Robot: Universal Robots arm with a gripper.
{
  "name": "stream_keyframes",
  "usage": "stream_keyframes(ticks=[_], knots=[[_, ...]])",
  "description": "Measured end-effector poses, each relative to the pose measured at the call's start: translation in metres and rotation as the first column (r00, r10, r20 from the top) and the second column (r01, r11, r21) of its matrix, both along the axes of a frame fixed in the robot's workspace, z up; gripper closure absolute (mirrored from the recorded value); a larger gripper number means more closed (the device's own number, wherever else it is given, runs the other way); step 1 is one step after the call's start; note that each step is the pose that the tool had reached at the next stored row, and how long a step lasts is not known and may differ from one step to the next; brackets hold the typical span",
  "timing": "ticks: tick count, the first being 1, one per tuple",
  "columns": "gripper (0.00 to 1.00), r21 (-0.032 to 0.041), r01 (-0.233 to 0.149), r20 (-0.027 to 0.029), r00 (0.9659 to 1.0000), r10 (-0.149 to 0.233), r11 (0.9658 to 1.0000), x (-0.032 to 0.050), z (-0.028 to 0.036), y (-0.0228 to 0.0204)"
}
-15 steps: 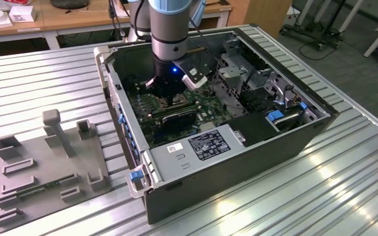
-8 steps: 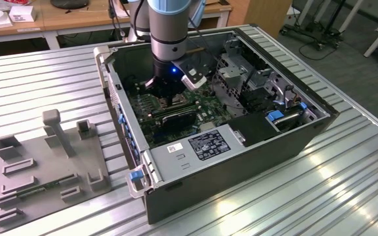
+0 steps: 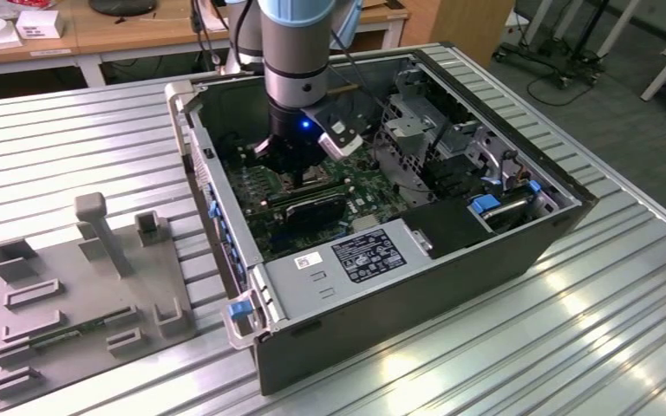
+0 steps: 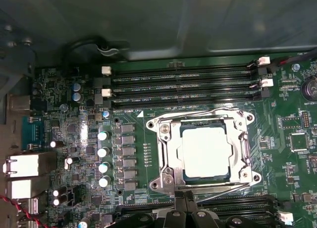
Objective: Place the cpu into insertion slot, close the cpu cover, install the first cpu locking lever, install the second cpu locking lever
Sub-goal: 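Install the second cpu locking lever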
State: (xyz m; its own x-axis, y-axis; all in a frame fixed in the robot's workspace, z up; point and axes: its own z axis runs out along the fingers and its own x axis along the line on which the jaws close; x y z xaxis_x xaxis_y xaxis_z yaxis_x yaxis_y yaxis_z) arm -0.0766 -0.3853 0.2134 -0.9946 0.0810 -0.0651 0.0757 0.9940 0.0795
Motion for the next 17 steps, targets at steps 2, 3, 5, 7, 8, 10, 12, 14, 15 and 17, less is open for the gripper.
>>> stream_keyframes(ticks=[2,3,5,7,8,10,12,14,15,17], knots=[[0.90,-0.0002,0.000,0.0004,1.0000,0.000,1.0000,-0.0005,-0.0001,0.0000],[0.90,-0.0001,0.000,0.0005,1.0000,0.000,1.0000,-0.0005,-0.0001,0.0000],[0.90,0.0015,0.000,0.0003,1.0000,0.000,1.0000,-0.0006,0.0000,-0.0001],[0.90,0.0022,0.000,0.0005,1.0000,0.000,1.0000,-0.0006,0.0000,0.0000],[0.90,0.0026,0.000,0.0005,1.0000,0.000,1.0000,-0.0006,-0.0001,0.0000],[0.90,0.0027,0.000,0.0005,1.0000,0.000,1.0000,-0.0006,-0.0001,0.0000],[0.90,0.0039,0.000,0.0022,1.0000,0.000,1.0000,-0.0021,-0.0006,0.0000],[0.90,0.0037,0.000,0.0026,1.0000,0.000,1.0000,-0.0027,-0.0008,0.0000],[0.90,0.0036,0.000,0.0027,1.0000,0.000,1.0000,-0.0027,-0.0008,0.0000],[0.90,0.0038,0.000,0.0027,1.0000,0.000,1.0000,-0.0028,-0.0009,0.0000]])
